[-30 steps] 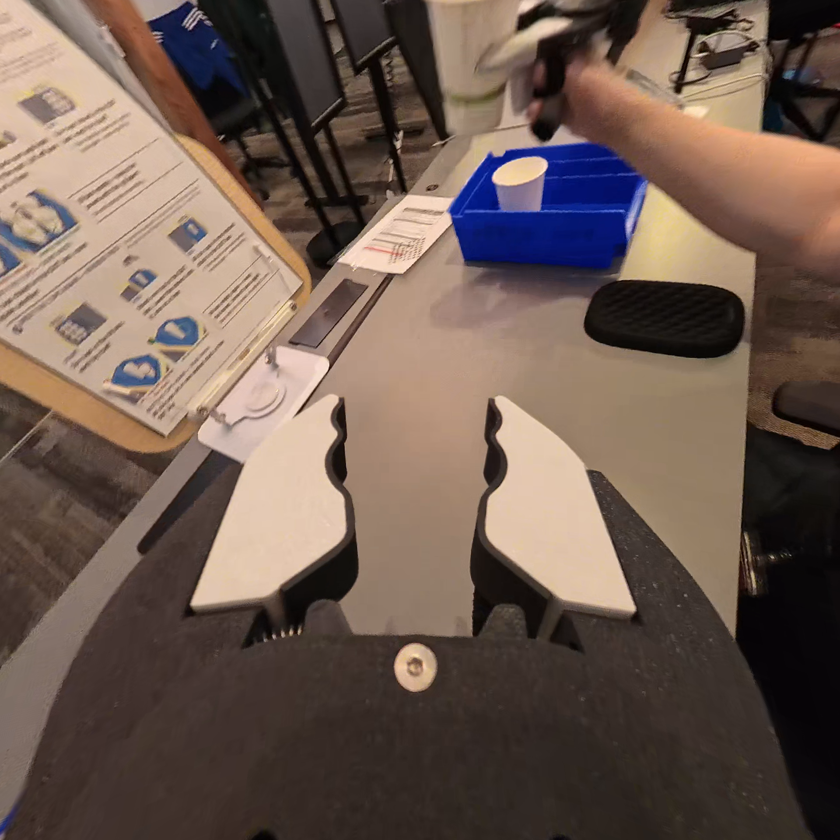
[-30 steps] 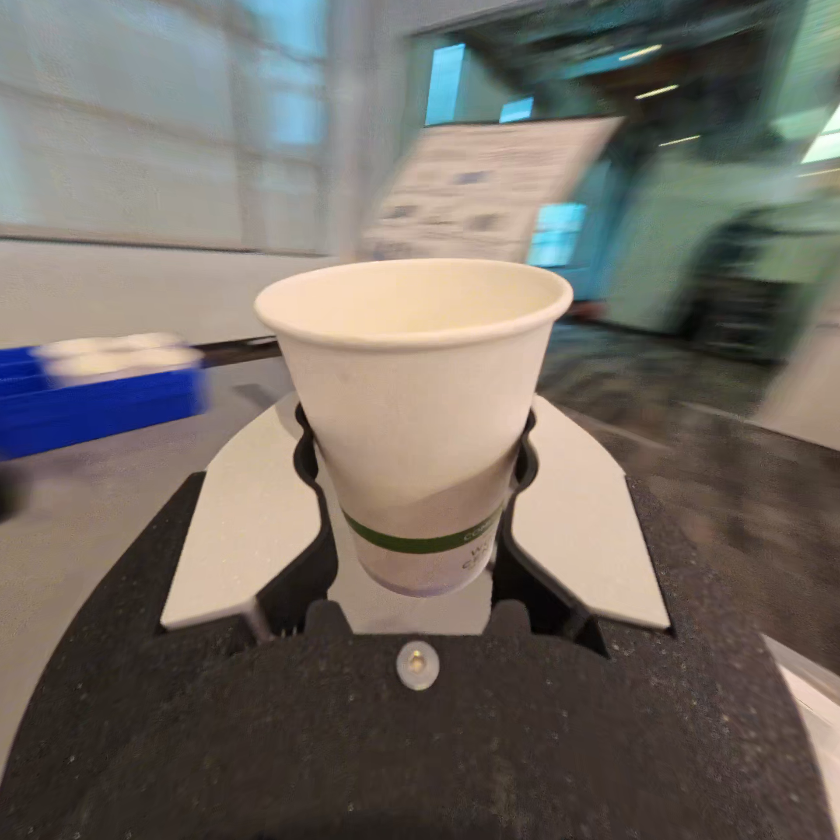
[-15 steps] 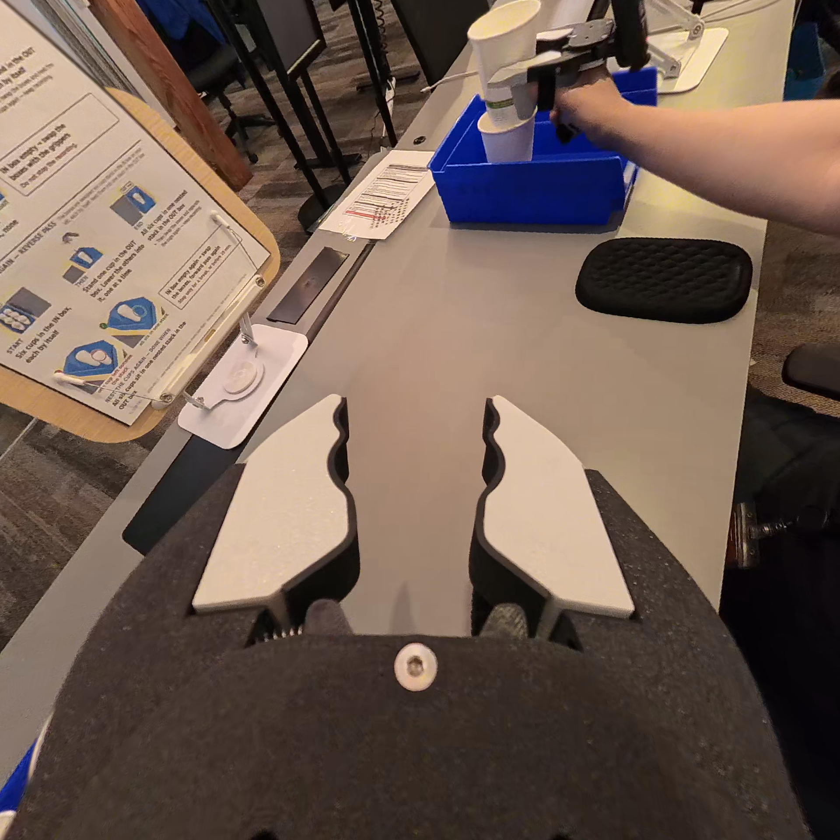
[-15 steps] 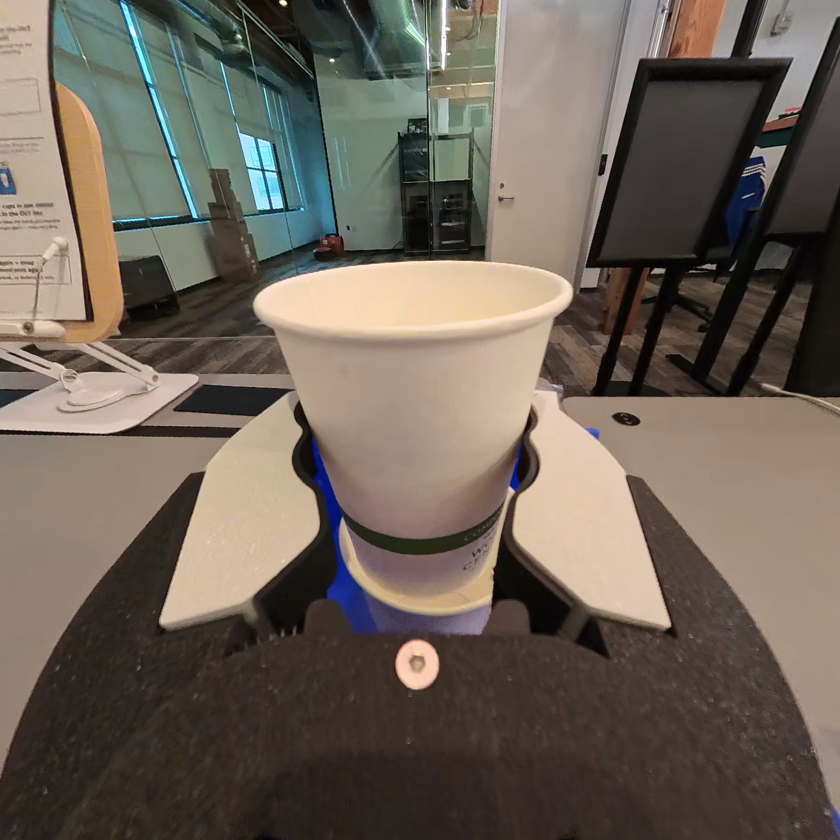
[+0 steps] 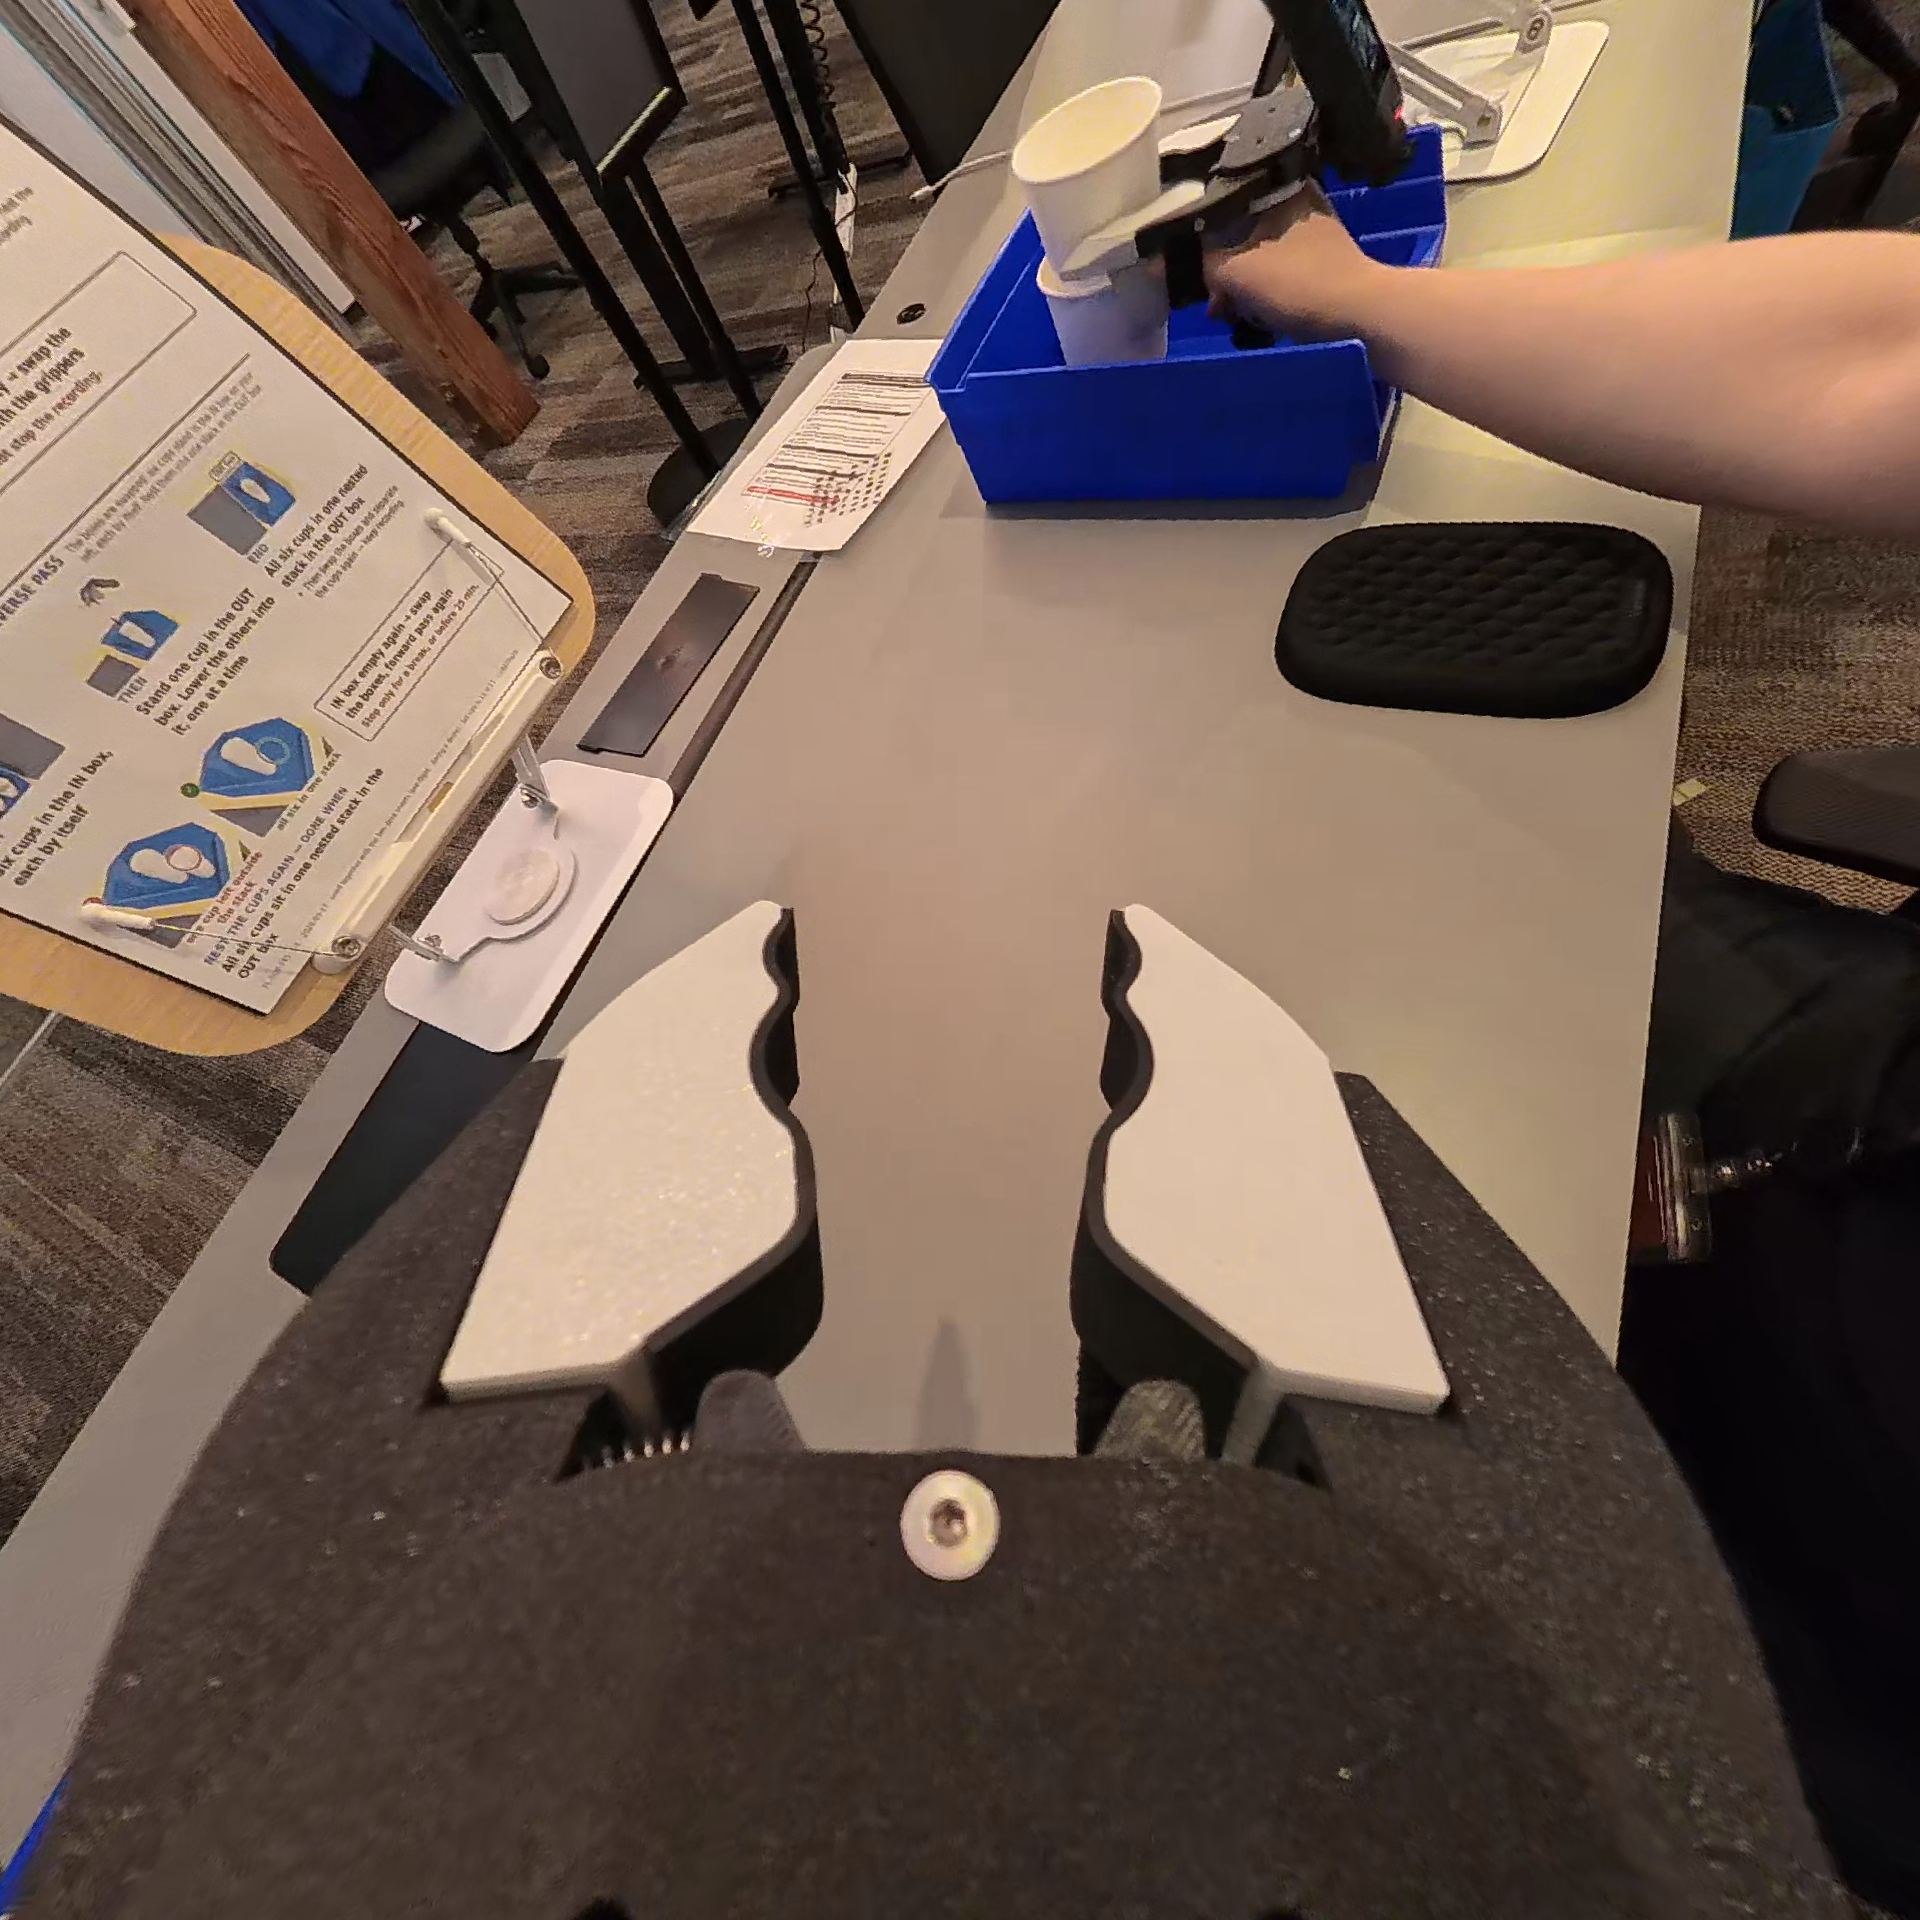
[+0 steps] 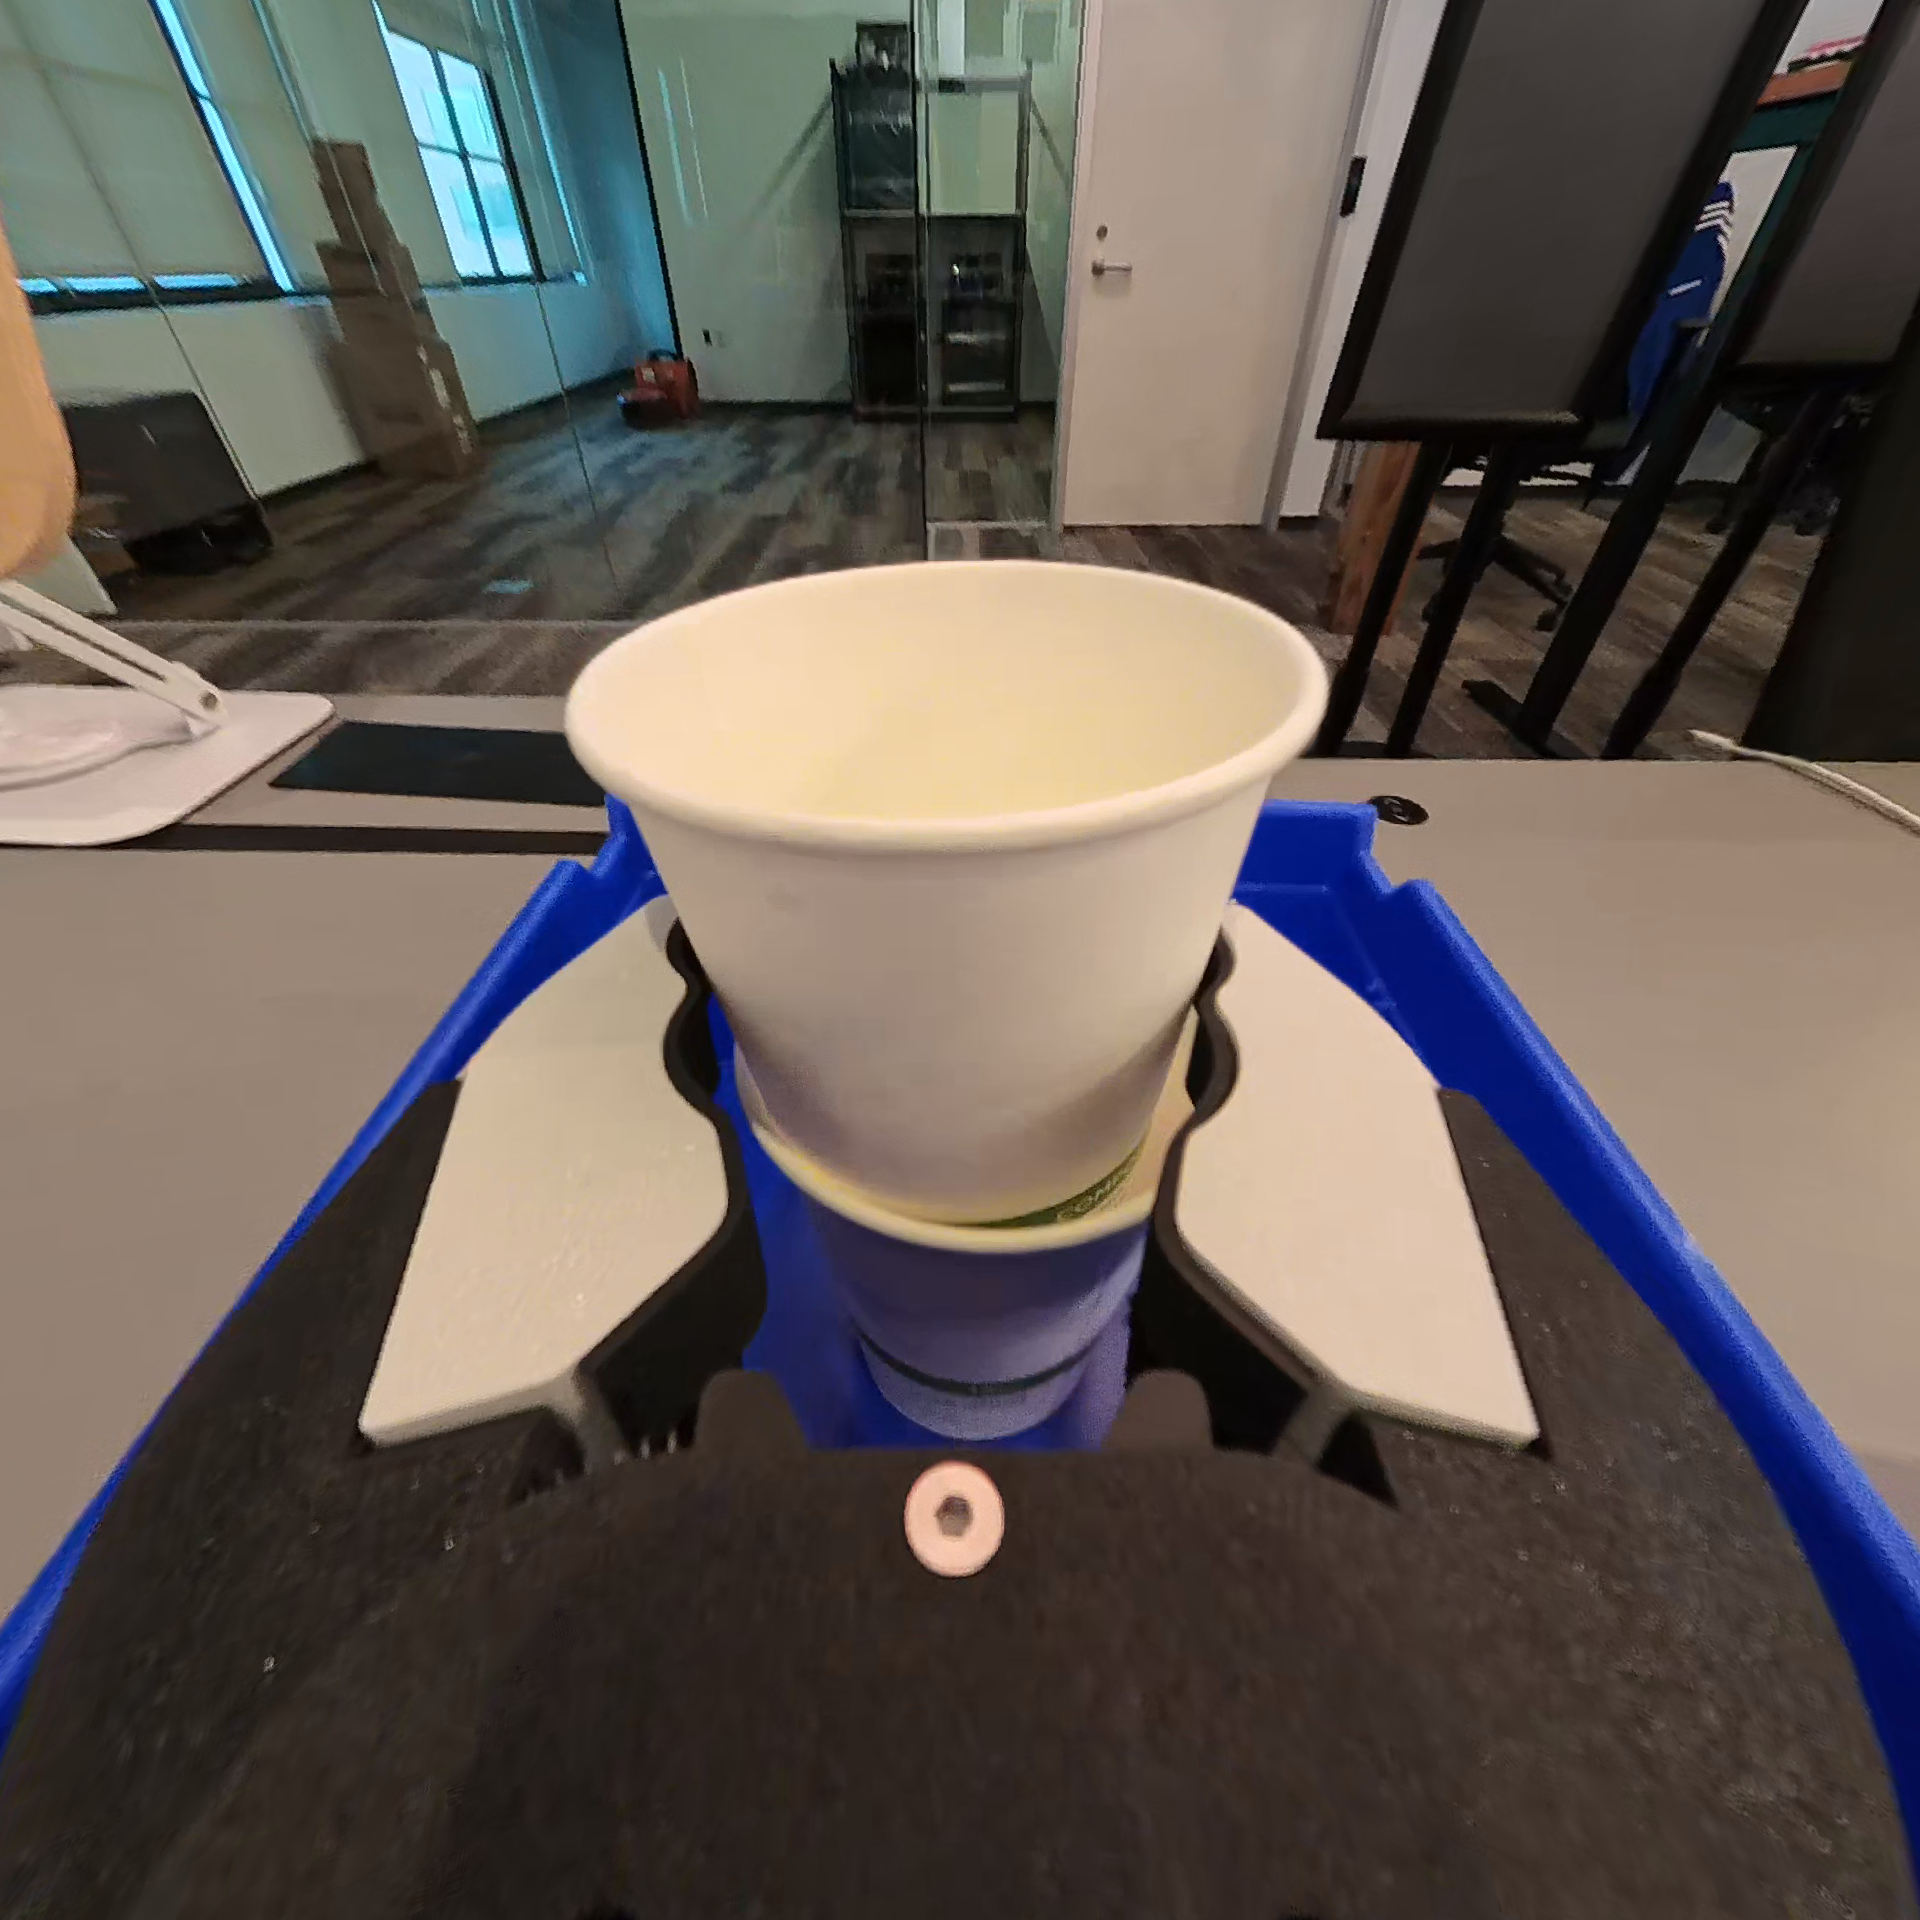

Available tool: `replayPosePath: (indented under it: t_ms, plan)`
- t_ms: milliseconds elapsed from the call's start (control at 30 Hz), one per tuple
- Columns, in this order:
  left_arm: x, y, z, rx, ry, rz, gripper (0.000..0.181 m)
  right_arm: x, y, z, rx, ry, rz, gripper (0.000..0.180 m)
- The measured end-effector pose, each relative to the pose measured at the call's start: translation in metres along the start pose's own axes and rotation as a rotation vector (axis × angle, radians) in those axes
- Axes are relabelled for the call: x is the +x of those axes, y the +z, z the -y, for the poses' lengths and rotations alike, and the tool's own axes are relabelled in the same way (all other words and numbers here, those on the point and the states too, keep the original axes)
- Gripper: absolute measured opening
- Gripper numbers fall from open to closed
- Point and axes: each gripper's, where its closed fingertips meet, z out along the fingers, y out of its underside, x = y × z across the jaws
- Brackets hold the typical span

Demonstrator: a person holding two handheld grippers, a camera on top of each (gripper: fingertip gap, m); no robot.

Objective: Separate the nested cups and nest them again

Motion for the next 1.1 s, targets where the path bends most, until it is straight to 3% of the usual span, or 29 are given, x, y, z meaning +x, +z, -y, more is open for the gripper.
replayPosePath:
  t_ms: [200, 400, 700, 933, 1100]
  plan:
    - [0.005, 0.004, 0.003, -0.006, 0.014, -0.012, 0.056, 0.002, -0.002, -0.016, -0.099, -0.062, -0.043, 0.089]
    - [0.007, 0.003, 0.006, -0.002, 0.017, -0.015, 0.057, -0.002, -0.008, -0.003, -0.095, -0.174, -0.058, 0.094]
    - [0.002, -0.009, -0.002, 0.0, 0.007, 0.012, 0.057, -0.002, -0.023, -0.002, -0.188, -0.147, -0.021, 0.12]
    - [-0.024, -0.031, -0.025, -0.07, -0.001, 0.112, 0.058, -0.007, -0.056, 0.085, -0.008, -0.125, -0.024, 0.121]
    - [-0.092, -0.082, -0.088, -0.284, -0.043, 0.334, 0.058, -0.055, -0.083, 0.152, 0.136, -0.173, 0.093, 0.116]
